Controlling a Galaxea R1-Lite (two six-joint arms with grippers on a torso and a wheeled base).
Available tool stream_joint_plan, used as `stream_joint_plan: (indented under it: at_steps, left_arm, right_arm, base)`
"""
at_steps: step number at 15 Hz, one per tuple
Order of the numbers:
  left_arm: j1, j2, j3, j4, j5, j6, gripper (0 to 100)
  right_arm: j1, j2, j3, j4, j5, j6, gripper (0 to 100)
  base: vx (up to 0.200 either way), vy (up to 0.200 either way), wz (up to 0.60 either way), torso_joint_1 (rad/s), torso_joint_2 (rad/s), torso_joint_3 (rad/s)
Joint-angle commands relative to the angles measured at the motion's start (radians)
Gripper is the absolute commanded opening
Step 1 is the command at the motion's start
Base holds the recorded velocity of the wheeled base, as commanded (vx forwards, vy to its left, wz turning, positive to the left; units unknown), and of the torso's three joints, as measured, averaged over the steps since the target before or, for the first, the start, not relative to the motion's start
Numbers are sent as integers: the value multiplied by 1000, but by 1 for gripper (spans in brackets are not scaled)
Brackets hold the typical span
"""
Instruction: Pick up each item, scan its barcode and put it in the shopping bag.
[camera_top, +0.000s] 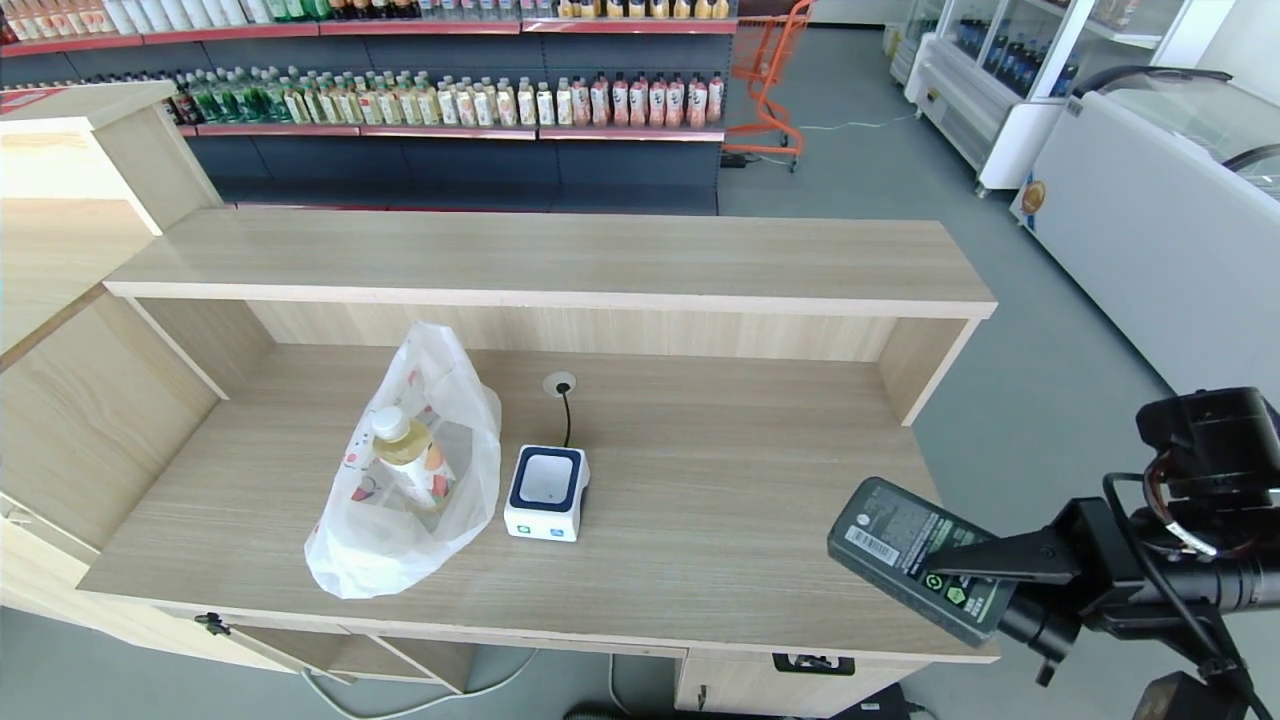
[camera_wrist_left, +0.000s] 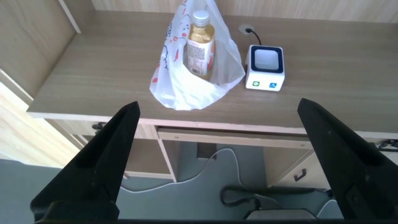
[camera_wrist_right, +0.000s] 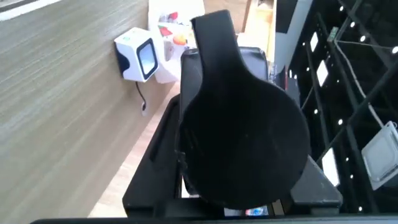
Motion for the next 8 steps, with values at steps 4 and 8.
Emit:
stream_joint_plan:
  at_steps: [4, 8]
  left_arm:
    - [0, 0, 0, 0, 0, 0, 100]
    - [0, 0, 0, 0, 0, 0, 100]
  right_arm:
    - [118, -56, -72, 12, 49, -81, 0]
    - [136, -86, -55, 14, 50, -81, 0]
  base:
    - [0, 0, 0, 0, 0, 0]
    - [0, 0, 0, 0, 0, 0]
